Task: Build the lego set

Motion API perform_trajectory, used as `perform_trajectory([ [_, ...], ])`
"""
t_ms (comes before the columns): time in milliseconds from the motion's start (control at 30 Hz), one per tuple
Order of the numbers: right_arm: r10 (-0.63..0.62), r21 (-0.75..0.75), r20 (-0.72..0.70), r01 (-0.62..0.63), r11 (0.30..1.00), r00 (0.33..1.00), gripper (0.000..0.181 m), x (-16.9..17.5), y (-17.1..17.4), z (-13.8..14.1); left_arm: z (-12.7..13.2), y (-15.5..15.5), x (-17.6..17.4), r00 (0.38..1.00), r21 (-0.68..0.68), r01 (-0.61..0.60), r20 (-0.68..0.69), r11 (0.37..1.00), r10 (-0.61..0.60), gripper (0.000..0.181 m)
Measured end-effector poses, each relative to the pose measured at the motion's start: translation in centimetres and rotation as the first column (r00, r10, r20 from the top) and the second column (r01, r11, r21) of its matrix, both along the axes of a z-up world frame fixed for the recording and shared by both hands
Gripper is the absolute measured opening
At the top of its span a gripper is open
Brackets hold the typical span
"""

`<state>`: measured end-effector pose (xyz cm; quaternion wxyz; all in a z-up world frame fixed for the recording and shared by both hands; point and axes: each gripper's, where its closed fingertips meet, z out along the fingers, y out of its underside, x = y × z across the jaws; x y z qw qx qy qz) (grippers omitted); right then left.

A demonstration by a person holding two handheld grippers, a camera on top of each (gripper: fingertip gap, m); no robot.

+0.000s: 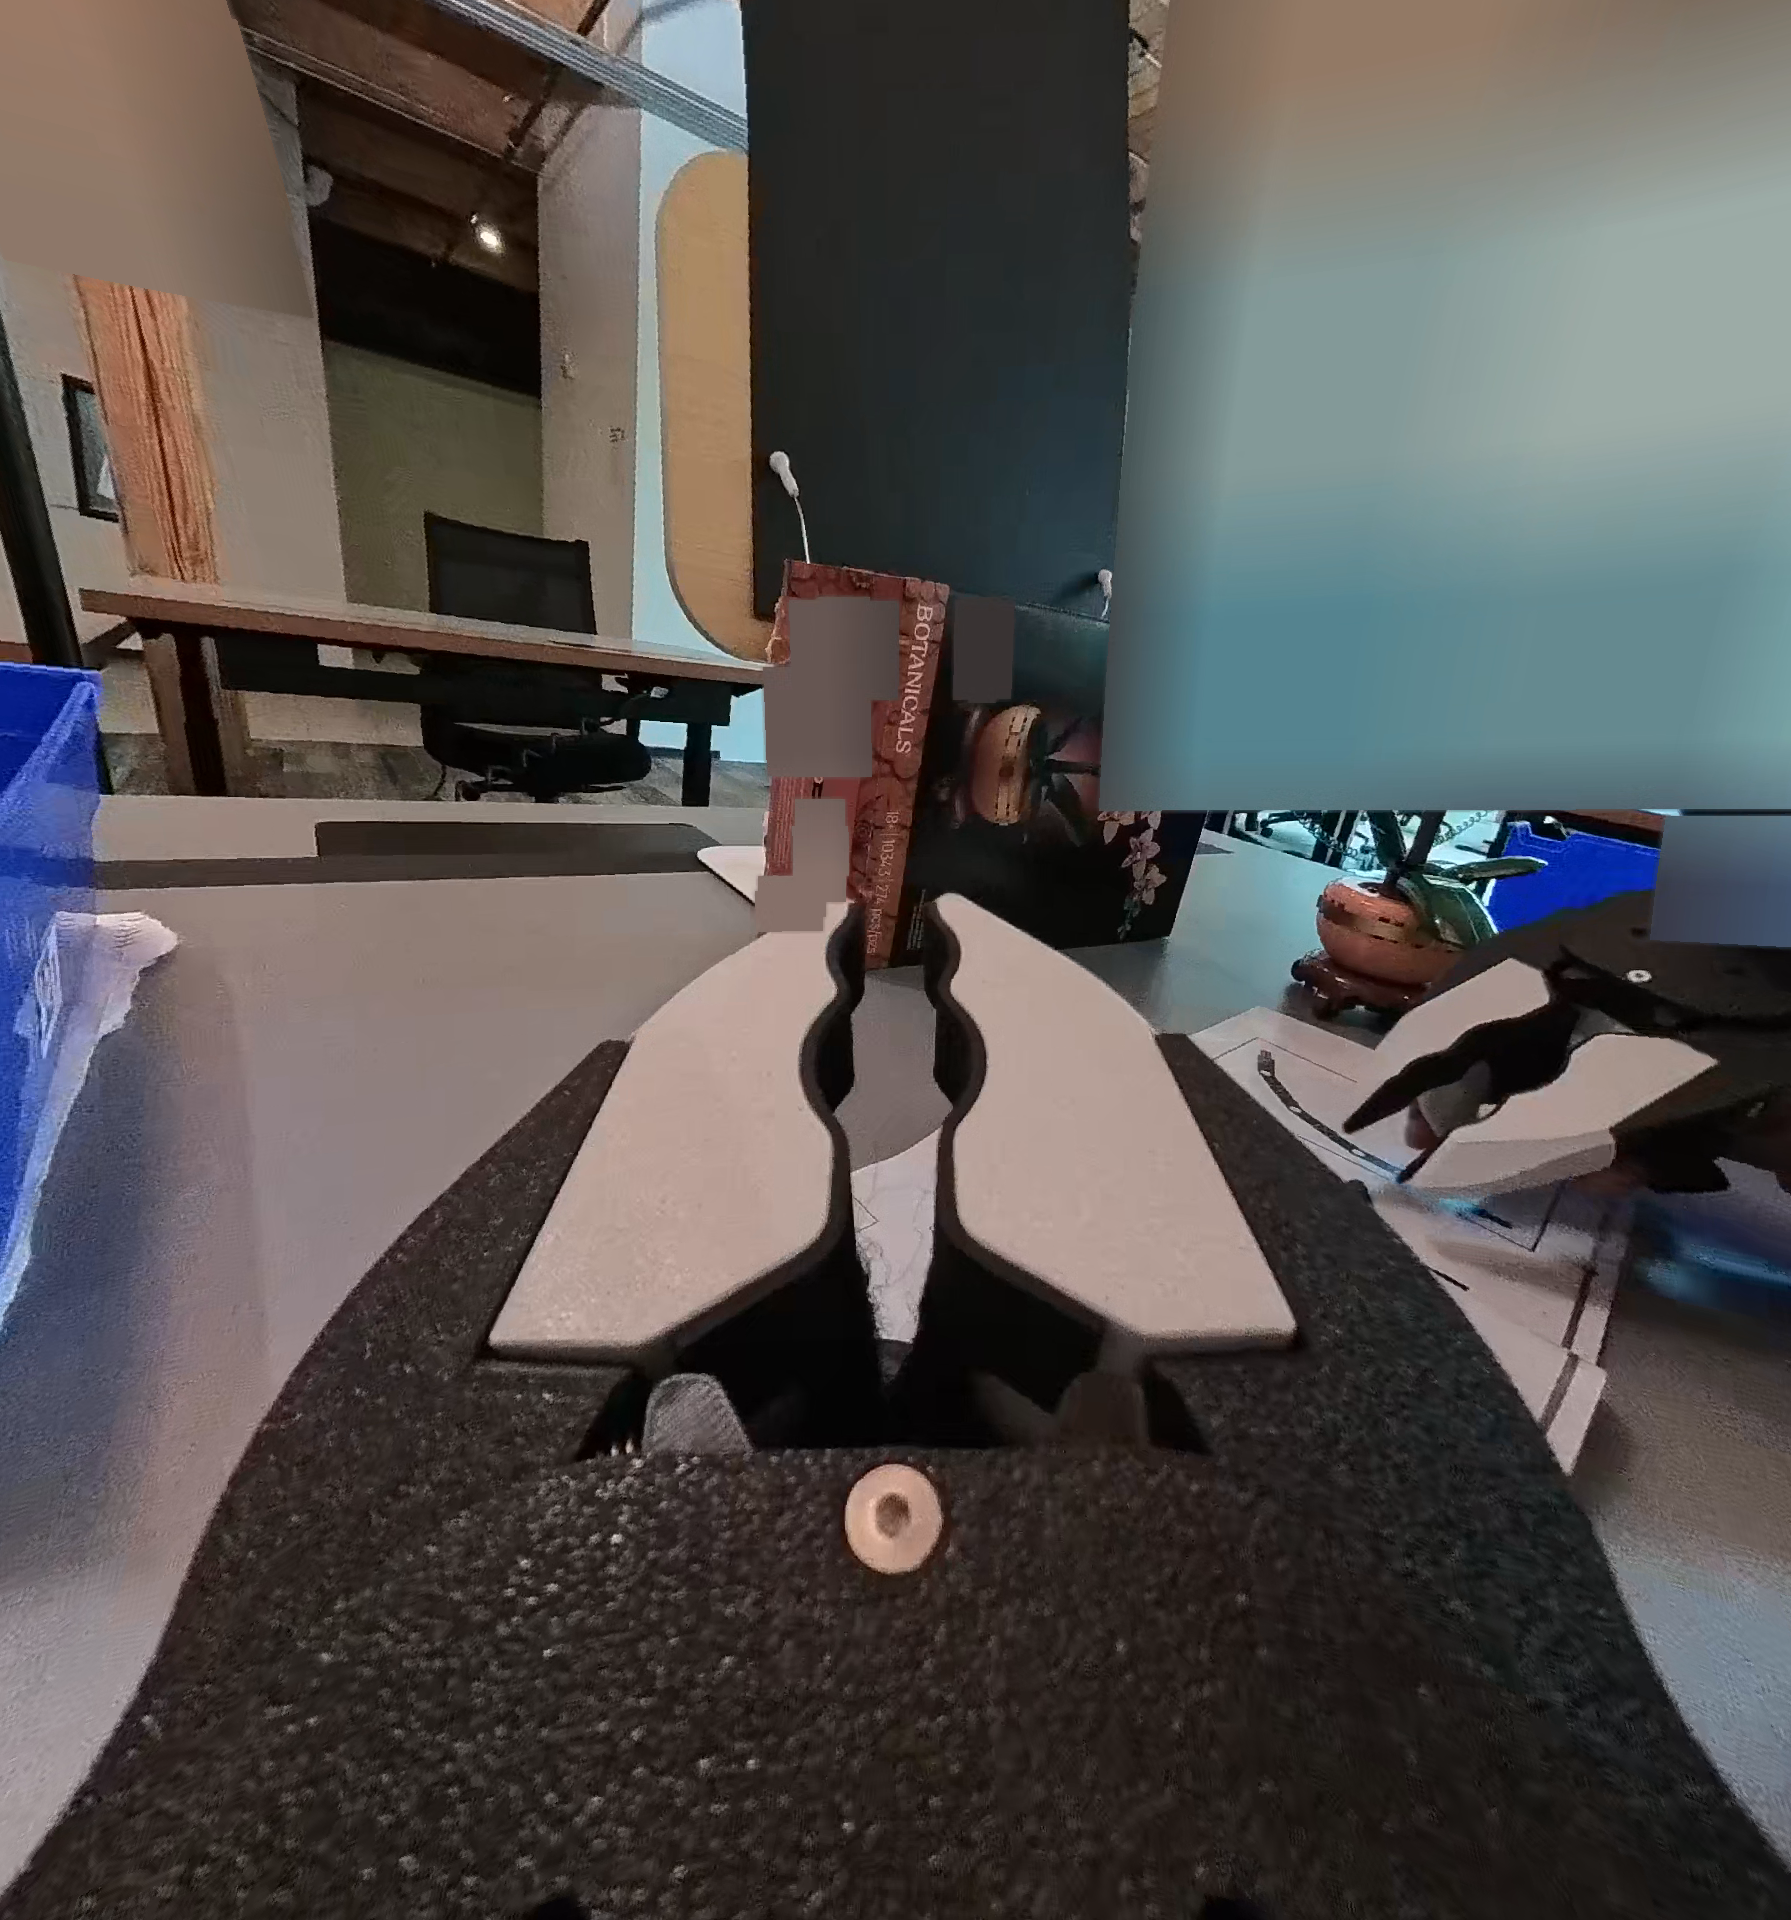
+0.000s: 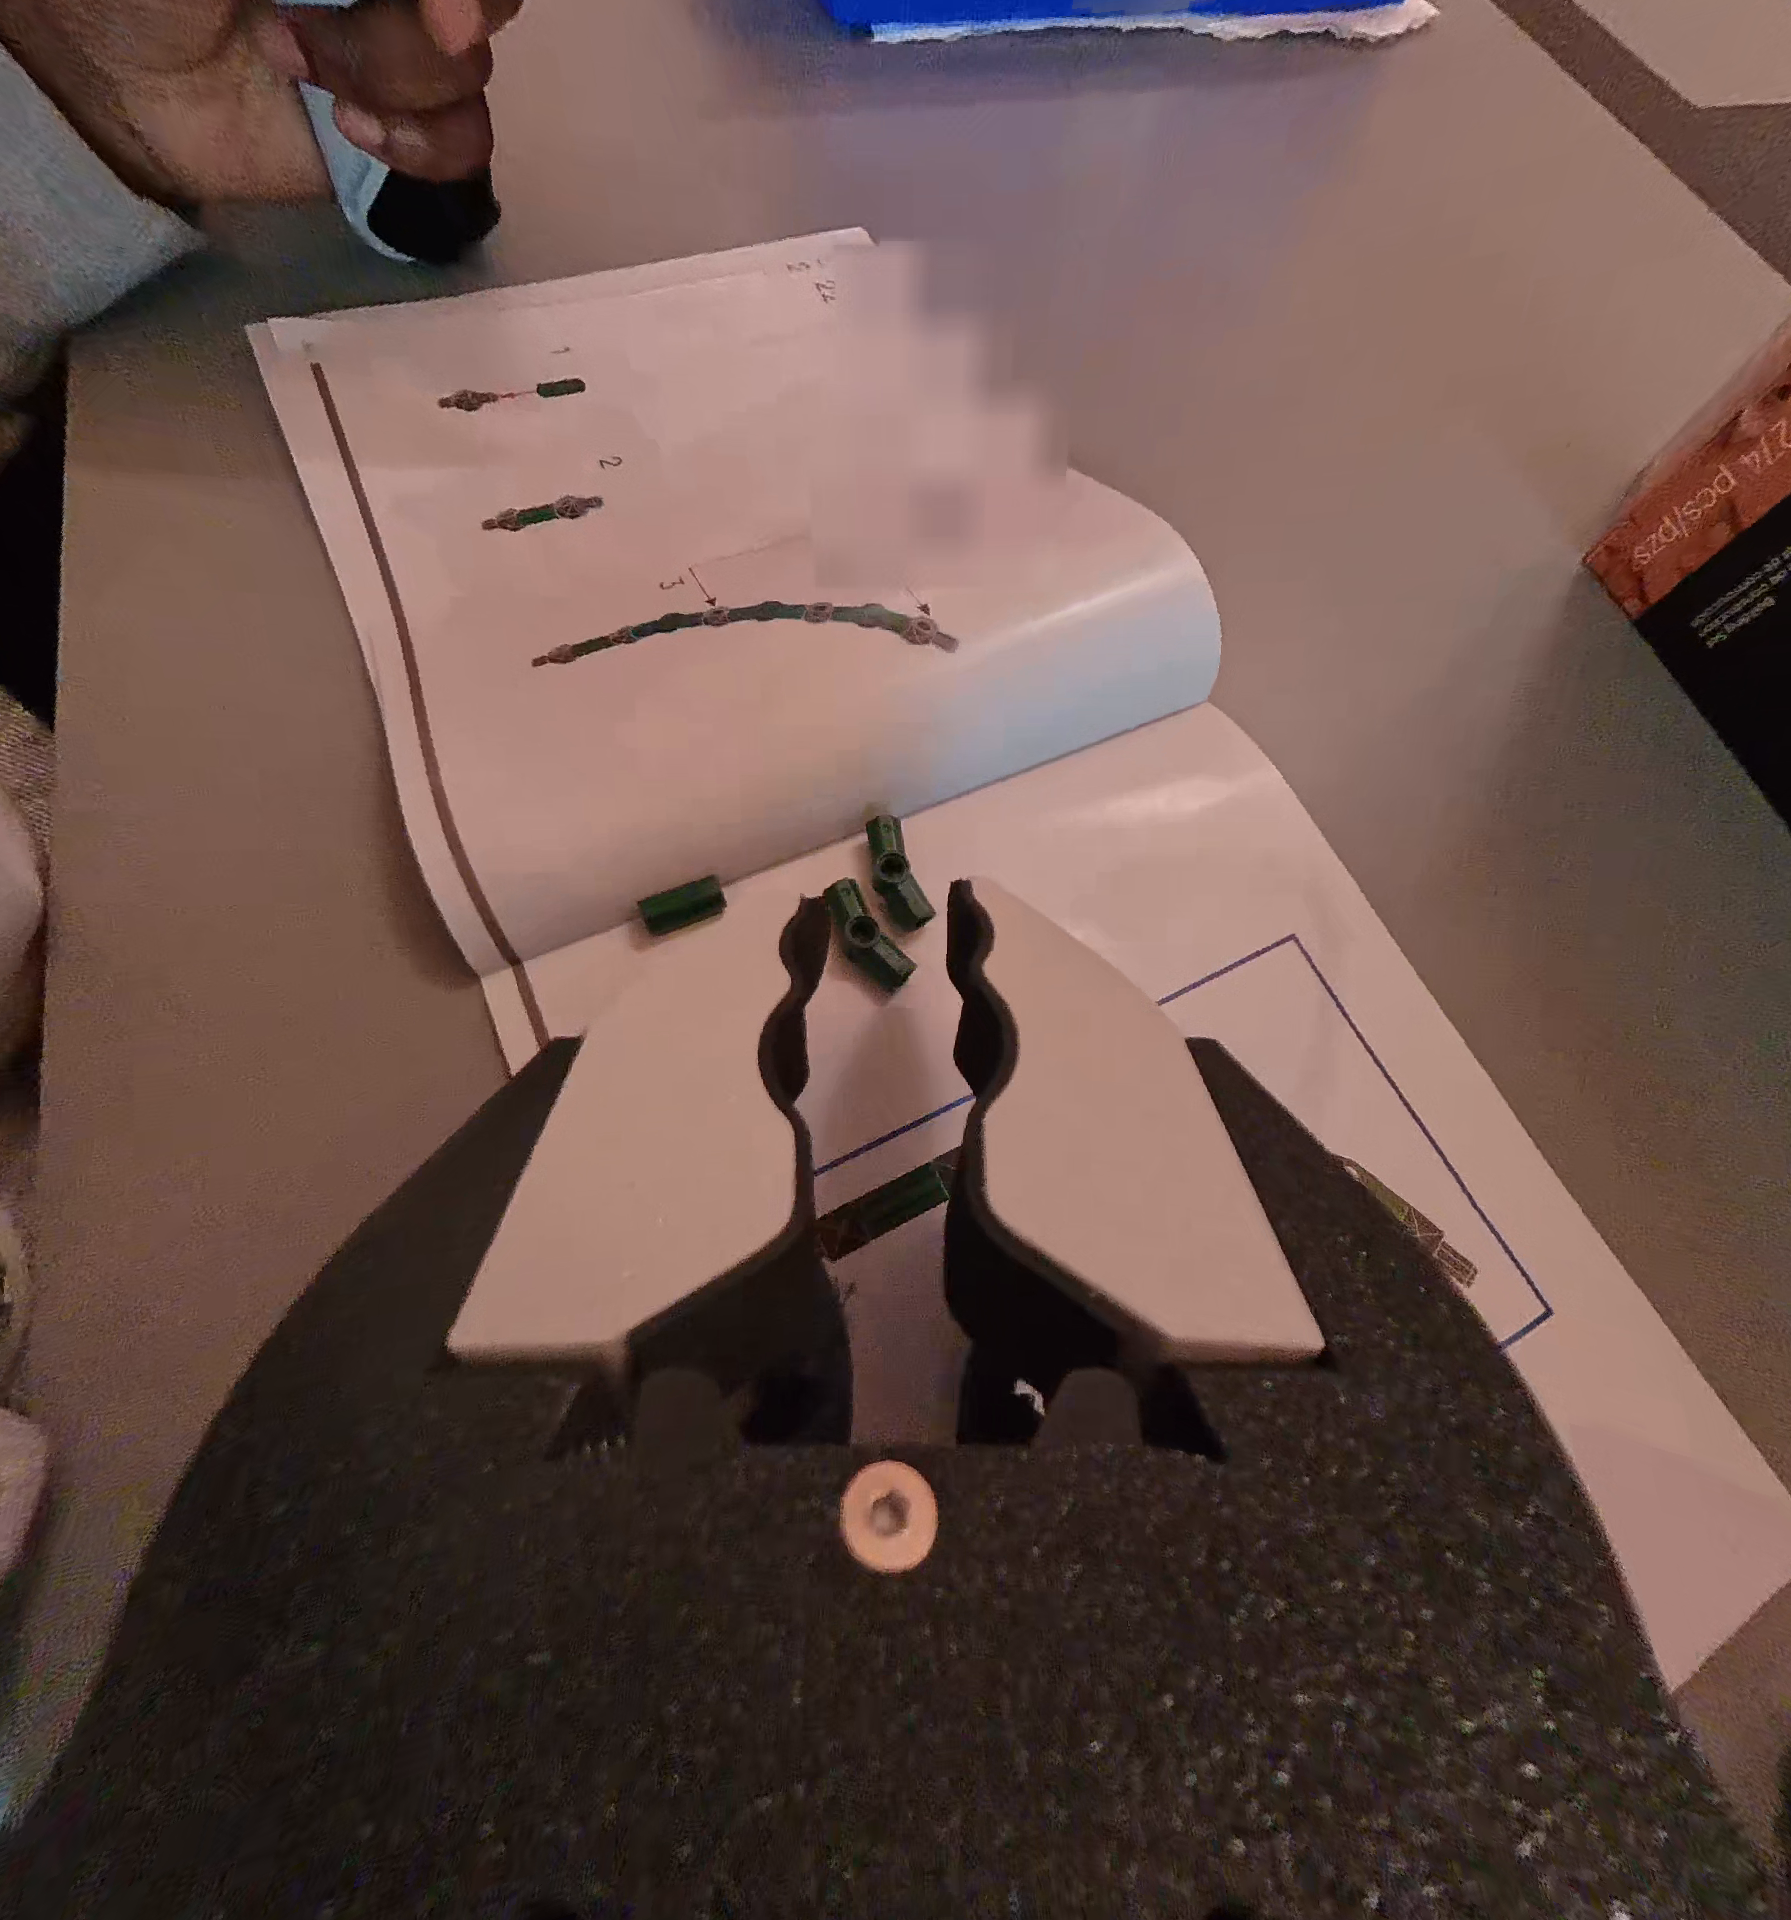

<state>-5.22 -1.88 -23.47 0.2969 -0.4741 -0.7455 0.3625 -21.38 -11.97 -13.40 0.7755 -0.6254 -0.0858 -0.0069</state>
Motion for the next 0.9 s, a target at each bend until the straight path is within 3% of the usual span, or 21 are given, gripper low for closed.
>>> perform_trajectory([
  [133, 0.037, 0.074, 0.079, -0.043, 0.996, 0.996, 0.022, 1.4, 0.4, -0.6, 0.1, -0.1, -0.2, 1.0, 0.009, -0.009, 0.007, 1.0, 0.009, 0.009],
  [333, -0.131, 0.138, 0.122, 0.114, 0.984, 0.984, 0.023, 6.7, 4.8, 0.7, 0.1, 0.0, -0.1, 1.0, 0.005, -0.008, 0.002, 1.0, 0.008, 0.01],
  [433, -0.18, 0.138, 0.16, 0.159, 0.978, 0.971, 0.022, 8.3, 5.7, 0.0, 0.0, 0.2, 0.0, 1.0, -0.002, 0.003, 0.004, 1.0, -0.003, 0.01],
  [633, -0.186, 0.13, 0.167, 0.165, 0.978, 0.968, 0.023, 7.8, 5.6, -1.6, 0.0, 0.4, 0.2, 1.0, -0.002, 0.02, -0.004, 1.0, -0.02, 0.011],
  [900, -0.17, 0.084, 0.124, 0.161, 0.983, 0.978, 0.007, 6.8, 5.1, -1.6, 1.3, -1.0, -0.8, 0.999, 0.101, -0.036, 0.026, 0.994, 0.034, 0.011],
])
